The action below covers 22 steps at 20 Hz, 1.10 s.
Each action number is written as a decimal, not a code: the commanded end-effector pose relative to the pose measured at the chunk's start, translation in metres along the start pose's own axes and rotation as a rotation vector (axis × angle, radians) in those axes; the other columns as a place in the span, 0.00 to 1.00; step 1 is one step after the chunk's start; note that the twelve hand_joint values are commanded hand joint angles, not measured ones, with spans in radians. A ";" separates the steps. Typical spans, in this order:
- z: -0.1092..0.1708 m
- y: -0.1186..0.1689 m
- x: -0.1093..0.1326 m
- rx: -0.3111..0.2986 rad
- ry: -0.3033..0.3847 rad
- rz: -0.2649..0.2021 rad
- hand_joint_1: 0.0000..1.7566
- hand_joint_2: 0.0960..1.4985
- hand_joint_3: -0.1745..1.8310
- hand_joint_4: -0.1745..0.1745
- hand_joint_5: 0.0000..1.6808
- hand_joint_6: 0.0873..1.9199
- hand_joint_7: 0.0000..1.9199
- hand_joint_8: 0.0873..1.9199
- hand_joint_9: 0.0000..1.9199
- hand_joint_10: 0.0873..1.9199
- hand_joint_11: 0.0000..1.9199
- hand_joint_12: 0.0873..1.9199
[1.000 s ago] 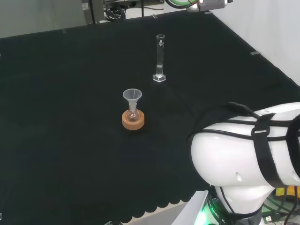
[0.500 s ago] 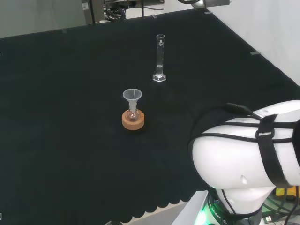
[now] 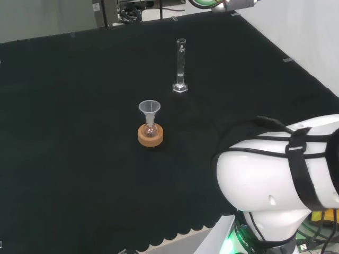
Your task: Pick up the graduated cylinder.
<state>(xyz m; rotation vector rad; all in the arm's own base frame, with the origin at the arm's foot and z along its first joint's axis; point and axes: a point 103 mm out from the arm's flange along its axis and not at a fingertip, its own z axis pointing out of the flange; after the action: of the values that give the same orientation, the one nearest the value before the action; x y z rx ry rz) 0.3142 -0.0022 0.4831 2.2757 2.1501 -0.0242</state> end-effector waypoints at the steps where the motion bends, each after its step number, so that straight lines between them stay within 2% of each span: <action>1: 0.030 0.038 -0.046 0.020 0.049 0.033 0.12 0.90 0.08 0.42 0.13 0.00 0.00 0.19 0.22 0.00 0.00 0.70; 6: 0.065 0.084 -0.064 0.011 0.102 0.043 0.16 0.87 0.07 0.40 0.14 0.00 0.01 0.21 0.23 0.00 0.00 0.70; 10: 0.096 0.139 -0.074 -0.011 0.139 0.049 0.19 0.86 0.07 0.38 0.15 0.00 0.03 0.24 0.25 0.00 0.00 0.73; 14: 0.127 0.187 -0.091 -0.014 0.185 0.082 0.21 0.85 0.05 0.37 0.16 0.00 0.03 0.29 0.17 0.24 0.03 0.73; 15: 0.136 0.196 -0.096 -0.017 0.199 0.088 0.21 0.85 0.05 0.37 0.16 0.00 0.03 0.29 0.16 0.28 0.03 0.73; 18: 0.164 0.214 -0.111 -0.023 0.251 0.102 0.23 0.83 0.04 0.36 0.16 0.00 0.04 0.30 0.15 0.32 0.04 0.73; 22: 0.199 0.227 -0.132 -0.014 0.321 0.098 0.27 0.81 0.03 0.34 0.17 0.00 0.07 0.31 0.17 0.34 0.06 0.72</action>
<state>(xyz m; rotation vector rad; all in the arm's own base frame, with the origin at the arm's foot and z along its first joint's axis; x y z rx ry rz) 0.4642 -0.0890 0.3362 2.5052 2.1889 0.0670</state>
